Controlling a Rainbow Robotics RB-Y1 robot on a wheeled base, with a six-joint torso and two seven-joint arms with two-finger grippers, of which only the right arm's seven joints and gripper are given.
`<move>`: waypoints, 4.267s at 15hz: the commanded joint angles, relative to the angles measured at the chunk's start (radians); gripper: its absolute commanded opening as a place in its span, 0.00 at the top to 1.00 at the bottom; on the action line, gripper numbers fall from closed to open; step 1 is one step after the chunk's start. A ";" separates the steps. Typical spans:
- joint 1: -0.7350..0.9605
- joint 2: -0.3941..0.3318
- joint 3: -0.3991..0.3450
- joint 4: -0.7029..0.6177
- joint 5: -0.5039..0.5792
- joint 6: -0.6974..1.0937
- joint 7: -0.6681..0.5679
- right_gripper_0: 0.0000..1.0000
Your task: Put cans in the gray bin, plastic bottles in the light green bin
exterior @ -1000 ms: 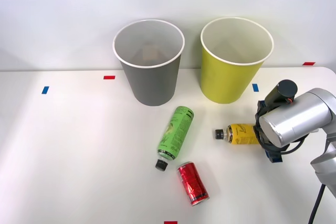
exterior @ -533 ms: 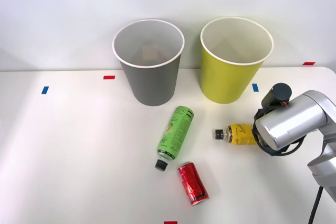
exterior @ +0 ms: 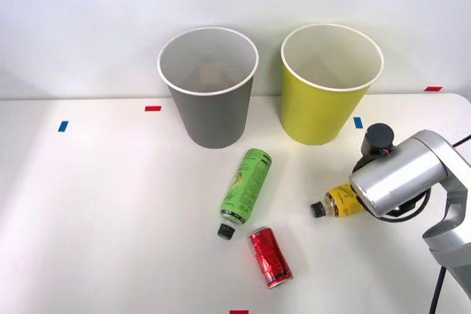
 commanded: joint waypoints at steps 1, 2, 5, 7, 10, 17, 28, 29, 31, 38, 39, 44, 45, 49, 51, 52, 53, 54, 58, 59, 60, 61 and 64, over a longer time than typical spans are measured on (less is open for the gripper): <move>0.015 0.018 -0.003 -0.121 0.025 0.130 0.156 1.00; 0.029 0.020 -0.003 -0.162 0.030 0.140 0.184 1.00; 0.081 0.020 -0.003 -0.313 0.068 0.140 0.337 1.00; 0.110 0.024 -0.004 -0.403 0.102 0.117 0.459 1.00; 0.156 0.030 -0.004 -0.518 0.142 0.012 0.638 1.00; 0.236 0.069 -0.032 -0.644 0.188 -0.266 0.989 1.00; 0.144 0.250 -0.246 -0.672 -0.019 -0.702 1.118 1.00; 0.113 0.270 -0.285 -0.652 -0.073 -0.714 1.134 1.00; 0.036 0.319 -0.365 -0.556 -0.165 -0.768 1.259 1.00; -0.180 0.365 -0.492 -0.219 -0.181 -0.956 1.401 1.00; -0.206 0.362 -0.492 -0.161 -0.174 -0.999 1.402 1.00; -0.263 0.340 -0.490 0.037 -0.147 -1.144 1.424 1.00; -0.261 0.331 -0.487 0.045 -0.139 -1.144 1.434 1.00; -0.261 0.326 -0.480 0.076 -0.119 -1.144 1.465 1.00; -0.261 0.331 -0.480 0.077 -0.119 -1.145 1.470 1.00; -0.261 0.331 -0.481 0.077 -0.119 -1.145 1.465 0.68; -0.261 0.331 -0.484 0.077 -0.119 -1.145 1.465 0.34; -0.261 0.332 -0.486 0.077 -0.122 -1.150 1.466 0.03; -0.258 0.311 -0.487 0.077 -0.141 -1.154 1.477 0.00; -0.254 0.296 -0.481 0.077 -0.148 -1.156 1.477 0.00; -0.240 0.280 -0.472 0.076 -0.156 -1.182 1.479 0.00; -0.195 0.250 -0.449 0.059 -0.167 -1.248 1.476 0.00; -0.011 0.176 -0.401 -0.086 -0.204 -1.340 1.454 0.00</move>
